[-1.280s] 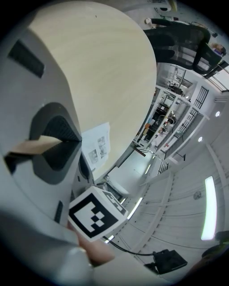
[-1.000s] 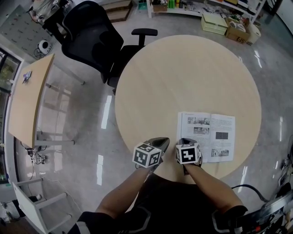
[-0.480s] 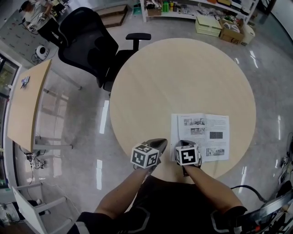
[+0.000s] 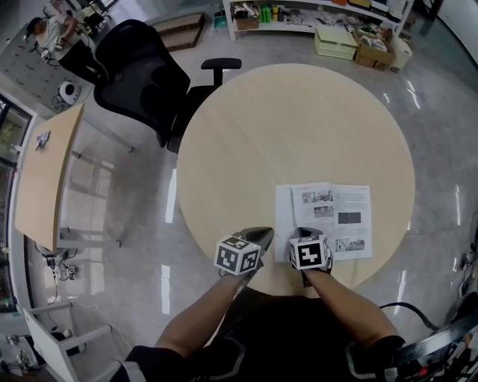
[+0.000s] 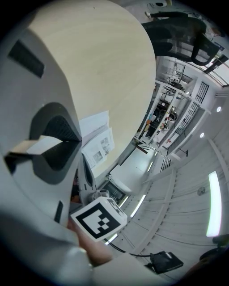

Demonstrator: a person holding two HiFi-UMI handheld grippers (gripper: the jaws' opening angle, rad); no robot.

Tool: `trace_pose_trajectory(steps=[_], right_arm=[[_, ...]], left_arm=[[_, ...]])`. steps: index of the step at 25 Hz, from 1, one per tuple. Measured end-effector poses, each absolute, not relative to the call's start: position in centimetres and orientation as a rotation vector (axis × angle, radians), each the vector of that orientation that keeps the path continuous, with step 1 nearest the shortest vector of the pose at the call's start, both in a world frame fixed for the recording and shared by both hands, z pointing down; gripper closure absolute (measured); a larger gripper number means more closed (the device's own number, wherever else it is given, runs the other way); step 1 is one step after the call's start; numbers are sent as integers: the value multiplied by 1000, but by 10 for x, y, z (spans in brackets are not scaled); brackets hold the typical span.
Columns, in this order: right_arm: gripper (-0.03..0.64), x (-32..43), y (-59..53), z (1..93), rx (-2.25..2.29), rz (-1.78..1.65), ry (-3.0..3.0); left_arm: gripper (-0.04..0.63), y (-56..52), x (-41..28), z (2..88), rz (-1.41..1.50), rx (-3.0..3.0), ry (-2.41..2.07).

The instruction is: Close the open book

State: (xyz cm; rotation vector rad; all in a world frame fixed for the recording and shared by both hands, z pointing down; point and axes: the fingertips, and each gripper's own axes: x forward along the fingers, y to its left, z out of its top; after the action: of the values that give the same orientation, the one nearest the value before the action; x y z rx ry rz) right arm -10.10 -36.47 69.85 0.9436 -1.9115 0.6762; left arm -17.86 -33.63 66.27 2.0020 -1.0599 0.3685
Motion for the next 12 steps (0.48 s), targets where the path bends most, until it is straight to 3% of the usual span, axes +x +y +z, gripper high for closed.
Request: trace_pose_trajectory(steps=[12], right_arm=[[618, -60, -373, 675, 1065, 679, -1941]], left_arm=[[609, -349, -141, 650, 389, 2073, -1007]])
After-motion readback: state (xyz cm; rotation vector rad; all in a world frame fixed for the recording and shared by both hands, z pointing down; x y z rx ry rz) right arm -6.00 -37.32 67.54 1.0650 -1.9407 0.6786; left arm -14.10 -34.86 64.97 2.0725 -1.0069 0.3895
